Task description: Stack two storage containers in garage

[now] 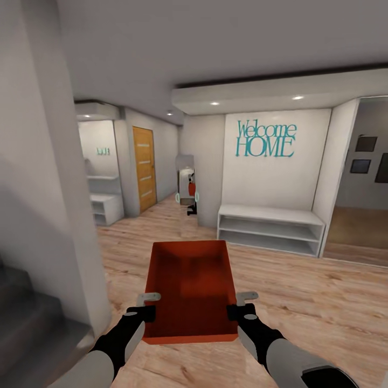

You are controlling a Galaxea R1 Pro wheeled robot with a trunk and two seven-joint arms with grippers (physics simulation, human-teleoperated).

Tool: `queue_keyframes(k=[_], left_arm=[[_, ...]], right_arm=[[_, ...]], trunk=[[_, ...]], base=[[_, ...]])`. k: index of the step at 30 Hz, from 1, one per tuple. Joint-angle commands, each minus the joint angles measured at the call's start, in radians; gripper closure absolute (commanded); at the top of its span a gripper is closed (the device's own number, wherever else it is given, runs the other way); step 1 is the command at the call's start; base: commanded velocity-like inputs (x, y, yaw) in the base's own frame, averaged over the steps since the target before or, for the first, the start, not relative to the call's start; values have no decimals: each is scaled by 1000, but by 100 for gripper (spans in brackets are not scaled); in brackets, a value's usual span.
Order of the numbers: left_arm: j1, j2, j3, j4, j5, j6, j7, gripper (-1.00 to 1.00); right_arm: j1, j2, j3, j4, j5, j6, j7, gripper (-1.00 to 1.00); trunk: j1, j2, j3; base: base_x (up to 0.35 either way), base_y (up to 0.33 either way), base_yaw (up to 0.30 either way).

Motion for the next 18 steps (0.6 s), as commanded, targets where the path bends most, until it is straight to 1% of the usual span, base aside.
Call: queue_keyframes(k=[1, 18], left_arm=[[0, 11, 33, 0, -3, 8, 25, 100], [0, 11, 33, 2, -3, 8, 25, 100]], right_arm=[[-1, 0, -26, -3, 13, -15, -8, 100], [-1, 1, -26, -3, 13, -15, -8, 100]], trunk=[[1, -1, 0], [1, -1, 0]], base=[[324, 0, 0], [324, 0, 0]])
